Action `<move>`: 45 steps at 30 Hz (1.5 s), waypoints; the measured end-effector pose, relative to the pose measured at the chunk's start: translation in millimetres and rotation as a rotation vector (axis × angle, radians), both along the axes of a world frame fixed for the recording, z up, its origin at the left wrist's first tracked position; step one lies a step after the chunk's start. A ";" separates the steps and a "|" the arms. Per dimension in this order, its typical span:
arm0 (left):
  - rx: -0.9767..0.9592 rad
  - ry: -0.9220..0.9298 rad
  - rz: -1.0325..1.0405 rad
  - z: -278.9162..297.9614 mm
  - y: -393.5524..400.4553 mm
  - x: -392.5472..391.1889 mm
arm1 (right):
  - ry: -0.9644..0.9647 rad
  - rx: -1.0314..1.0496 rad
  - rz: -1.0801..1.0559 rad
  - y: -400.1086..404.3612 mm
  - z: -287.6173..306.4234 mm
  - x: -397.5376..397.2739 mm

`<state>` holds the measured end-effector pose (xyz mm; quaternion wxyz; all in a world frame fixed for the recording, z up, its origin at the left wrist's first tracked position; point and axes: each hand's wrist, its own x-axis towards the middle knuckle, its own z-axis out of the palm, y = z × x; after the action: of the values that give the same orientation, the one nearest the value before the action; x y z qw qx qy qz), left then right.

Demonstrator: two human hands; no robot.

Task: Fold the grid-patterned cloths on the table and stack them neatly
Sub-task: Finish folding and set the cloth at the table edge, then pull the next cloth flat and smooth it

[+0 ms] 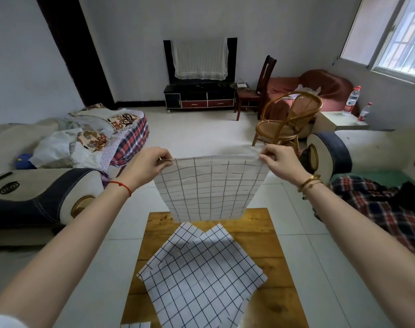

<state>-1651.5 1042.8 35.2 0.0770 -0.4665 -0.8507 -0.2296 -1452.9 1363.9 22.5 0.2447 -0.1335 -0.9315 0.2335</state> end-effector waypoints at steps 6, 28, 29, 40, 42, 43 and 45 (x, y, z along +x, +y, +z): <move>-0.071 -0.155 -0.021 -17.3 -24.0 15.9 | -0.029 -0.080 0.049 -14.3 -16.3 23.0; 0.060 -0.772 0.041 -25.9 -36.2 25.6 | 0.003 -0.504 0.034 -18.5 -47.6 42.7; 0.058 -0.783 0.046 -32.9 -34.7 24.5 | -0.005 -0.499 0.013 -18.1 -53.7 40.4; 0.115 -0.742 0.204 -126.4 -14.6 4.8 | -0.131 -0.456 -0.125 -9.9 -142.0 12.6; 0.093 -0.688 0.244 -149.5 -8.8 -2.5 | -0.149 -0.447 -0.154 -9.6 -159.5 3.7; 0.085 -0.670 0.270 -161.0 -6.2 -5.3 | -0.159 -0.444 -0.172 -9.7 -168.3 -1.1; 0.079 -0.639 0.326 -182.2 -1.4 -9.8 | -0.195 -0.414 -0.195 -10.0 -184.4 -11.1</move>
<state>-1661.3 1041.3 -147.0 -0.1393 -0.2260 -0.8855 -0.3813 -1464.0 1353.9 -161.9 0.1426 -0.2921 -0.8657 0.3806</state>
